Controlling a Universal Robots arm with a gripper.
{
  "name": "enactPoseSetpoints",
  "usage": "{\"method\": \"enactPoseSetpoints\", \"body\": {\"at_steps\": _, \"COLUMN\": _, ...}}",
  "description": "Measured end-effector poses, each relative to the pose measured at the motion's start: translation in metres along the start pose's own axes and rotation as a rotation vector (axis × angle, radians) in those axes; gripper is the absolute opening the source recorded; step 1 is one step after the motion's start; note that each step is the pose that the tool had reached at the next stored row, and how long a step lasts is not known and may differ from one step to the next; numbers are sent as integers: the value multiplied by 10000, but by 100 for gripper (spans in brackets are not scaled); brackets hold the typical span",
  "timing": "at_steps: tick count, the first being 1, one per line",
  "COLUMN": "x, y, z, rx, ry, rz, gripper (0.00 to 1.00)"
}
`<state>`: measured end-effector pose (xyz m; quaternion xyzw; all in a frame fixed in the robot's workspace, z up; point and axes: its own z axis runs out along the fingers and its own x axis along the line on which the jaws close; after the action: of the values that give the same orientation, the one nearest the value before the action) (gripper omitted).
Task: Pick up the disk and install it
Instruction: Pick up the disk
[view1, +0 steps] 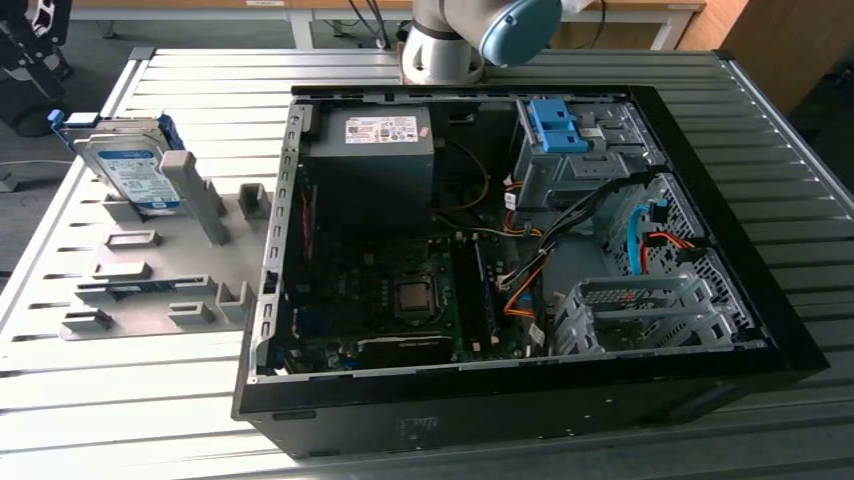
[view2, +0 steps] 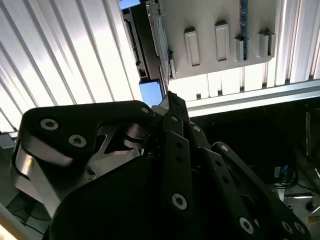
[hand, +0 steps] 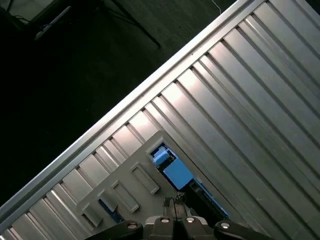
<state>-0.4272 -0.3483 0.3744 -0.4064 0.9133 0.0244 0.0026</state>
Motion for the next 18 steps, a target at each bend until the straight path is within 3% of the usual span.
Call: {"method": "enactPoseSetpoints", "body": {"at_steps": 18, "x": 1, "y": -2, "z": 35, "rx": -80, "ry": 138, "rz": -3262, "gripper": 11}}
